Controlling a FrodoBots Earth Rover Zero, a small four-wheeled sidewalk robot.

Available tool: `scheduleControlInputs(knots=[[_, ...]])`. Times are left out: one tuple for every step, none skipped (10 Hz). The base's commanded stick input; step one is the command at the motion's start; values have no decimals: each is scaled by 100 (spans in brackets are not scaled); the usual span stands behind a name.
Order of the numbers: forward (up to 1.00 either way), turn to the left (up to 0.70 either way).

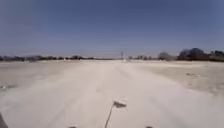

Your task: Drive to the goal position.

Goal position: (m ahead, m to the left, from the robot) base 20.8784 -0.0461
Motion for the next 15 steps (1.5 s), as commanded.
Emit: scheduleControlInputs(knots=[[70, 0], [70, 0], [70, 0], [70, 0], [70, 0], [70, 0], [70, 0], [70, 0], [70, 0], [70, 0], [70, 0], [70, 0], [70, 0], [70, 0], [70, 0]])
